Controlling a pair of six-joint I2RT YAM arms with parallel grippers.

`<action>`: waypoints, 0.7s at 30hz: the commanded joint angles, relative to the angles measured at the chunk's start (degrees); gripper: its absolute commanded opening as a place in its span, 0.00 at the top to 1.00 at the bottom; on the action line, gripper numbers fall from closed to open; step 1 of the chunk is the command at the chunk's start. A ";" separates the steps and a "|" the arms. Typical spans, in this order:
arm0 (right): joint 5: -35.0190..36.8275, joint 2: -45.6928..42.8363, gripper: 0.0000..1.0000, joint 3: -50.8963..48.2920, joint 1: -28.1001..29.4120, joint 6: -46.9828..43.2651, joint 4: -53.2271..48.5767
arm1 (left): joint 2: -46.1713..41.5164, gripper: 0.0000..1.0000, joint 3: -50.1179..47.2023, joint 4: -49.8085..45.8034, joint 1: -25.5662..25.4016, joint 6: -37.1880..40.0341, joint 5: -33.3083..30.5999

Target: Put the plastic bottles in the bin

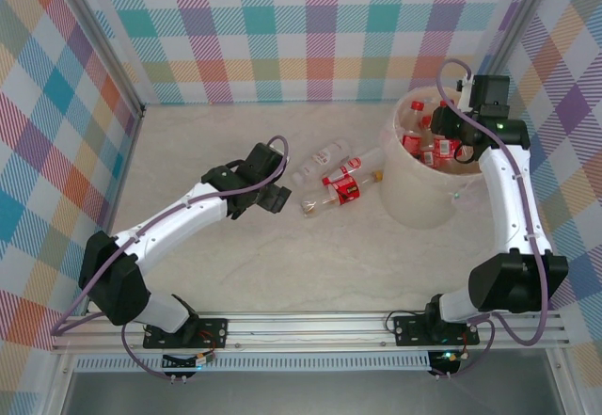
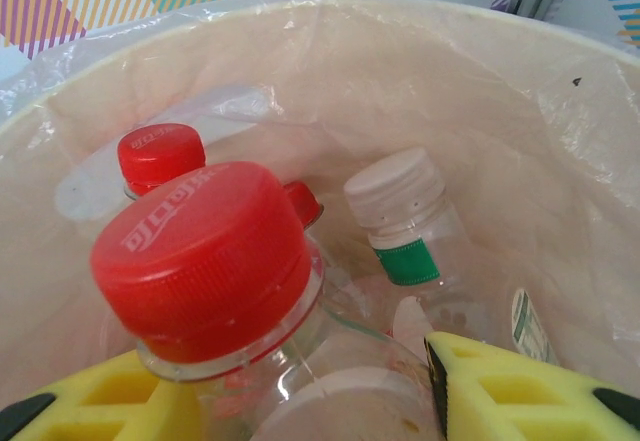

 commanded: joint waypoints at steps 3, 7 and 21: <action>-1.25 1.64 0.59 -3.77 -0.55 1.71 -0.43 | 0.78 0.11 -0.74 -1.41 -0.77 0.79 -1.38; -1.38 1.64 0.57 -6.01 -0.75 1.90 0.27 | 0.94 0.11 -0.83 -1.34 -0.83 0.83 -1.03; -4.98 -0.44 0.23 4.90 -0.76 0.19 -10.32 | 0.96 0.10 -1.20 -1.27 -1.07 0.66 -0.59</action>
